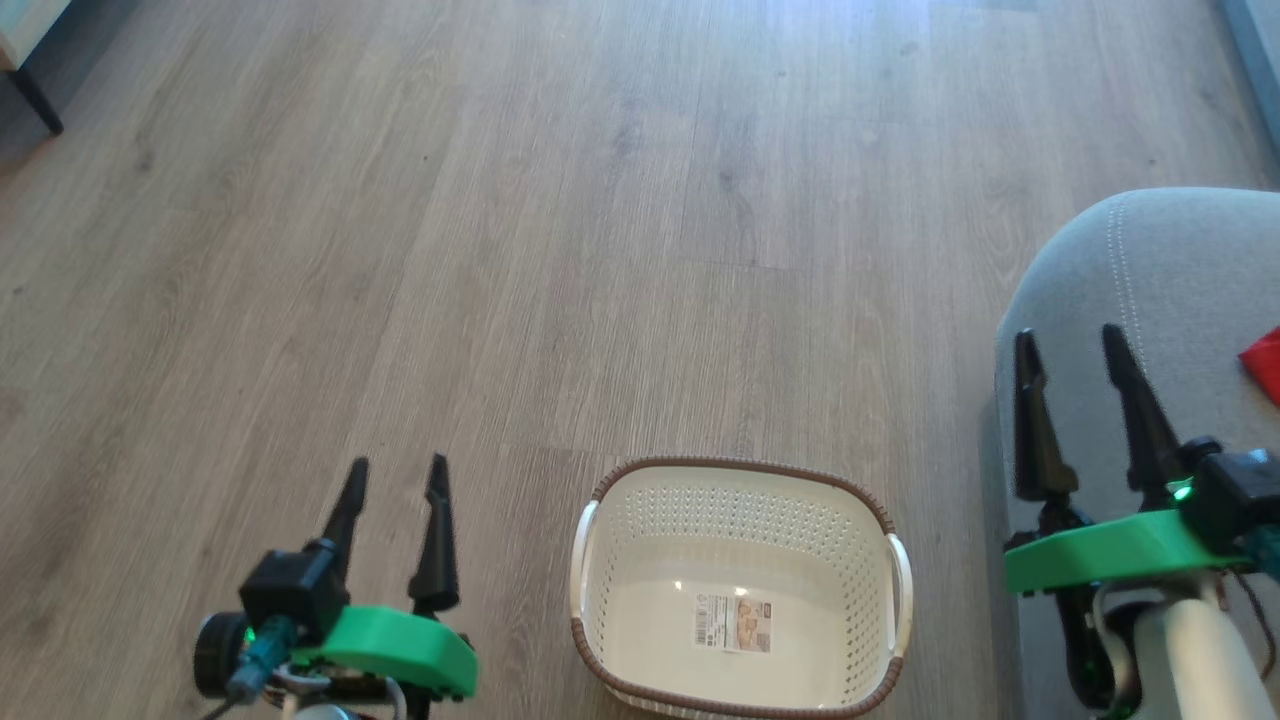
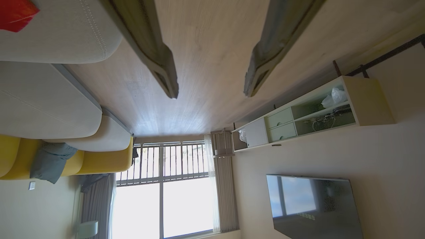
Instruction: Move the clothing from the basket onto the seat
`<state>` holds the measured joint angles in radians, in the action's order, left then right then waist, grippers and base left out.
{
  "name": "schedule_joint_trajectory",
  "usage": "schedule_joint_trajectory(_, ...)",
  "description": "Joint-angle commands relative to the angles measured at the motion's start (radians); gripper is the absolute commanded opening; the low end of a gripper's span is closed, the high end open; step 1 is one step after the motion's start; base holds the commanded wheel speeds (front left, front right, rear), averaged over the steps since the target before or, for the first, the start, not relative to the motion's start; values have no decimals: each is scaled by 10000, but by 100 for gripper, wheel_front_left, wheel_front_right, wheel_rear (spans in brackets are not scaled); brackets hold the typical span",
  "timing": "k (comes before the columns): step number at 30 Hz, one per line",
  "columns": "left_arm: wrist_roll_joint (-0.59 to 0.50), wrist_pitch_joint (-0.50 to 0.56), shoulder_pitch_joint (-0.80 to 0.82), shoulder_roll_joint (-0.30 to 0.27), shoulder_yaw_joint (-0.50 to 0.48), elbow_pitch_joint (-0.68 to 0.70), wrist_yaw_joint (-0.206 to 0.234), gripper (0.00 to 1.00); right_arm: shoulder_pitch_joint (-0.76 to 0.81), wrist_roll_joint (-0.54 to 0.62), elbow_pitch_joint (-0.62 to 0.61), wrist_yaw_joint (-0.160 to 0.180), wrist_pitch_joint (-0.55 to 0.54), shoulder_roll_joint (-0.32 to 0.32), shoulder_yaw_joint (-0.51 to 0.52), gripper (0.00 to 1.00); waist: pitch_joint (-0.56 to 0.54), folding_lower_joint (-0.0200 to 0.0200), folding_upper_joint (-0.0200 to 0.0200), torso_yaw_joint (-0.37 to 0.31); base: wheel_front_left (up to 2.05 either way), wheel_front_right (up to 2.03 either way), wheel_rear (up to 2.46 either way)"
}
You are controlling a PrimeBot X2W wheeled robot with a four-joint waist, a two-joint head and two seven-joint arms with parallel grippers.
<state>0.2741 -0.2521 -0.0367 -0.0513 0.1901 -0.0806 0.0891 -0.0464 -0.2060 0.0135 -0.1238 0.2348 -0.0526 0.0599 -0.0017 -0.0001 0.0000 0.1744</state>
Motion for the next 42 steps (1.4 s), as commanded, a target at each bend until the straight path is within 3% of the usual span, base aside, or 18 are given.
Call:
schedule_joint_trajectory(1, -124, -97, 263, 10, -237, 266, -39, 100, -105, 160, -236, -69, 134, 12, -324, 100, 15, 1, 0, 24, 0, 0, 0)
schedule_joint_trajectory(12, -366, -97, 138, 10, 137, 137, 142, 100, 804, 142, 212, -69, 265, 22, -547, 100, 115, 1, 0, -37, 0, 0, 0)
schedule_joint_trajectory(16, -441, -97, 302, 10, 287, 334, 101, 100, 1127, 212, -64, -69, 267, 23, -794, 100, 178, 1, 0, -98, 0, 0, 0)
schedule_joint_trajectory(24, -690, -97, 499, 10, 352, 614, 315, 100, 1290, -218, -883, -69, 268, 23, -288, 100, 284, 1, 0, -281, 0, 0, 0)
schedule_joint_trajectory(30, -131, -97, 469, 11, 333, 953, -90, 100, 1297, -266, -1015, -69, 269, 23, -103, 100, 322, 1, 0, -393, 0, 0, 0)
schedule_joint_trajectory(42, -158, -97, 439, 11, 235, 876, -280, 100, 1232, -245, -983, -69, 269, 24, 59, 100, 357, 1, 0, -474, 0, 0, 0)
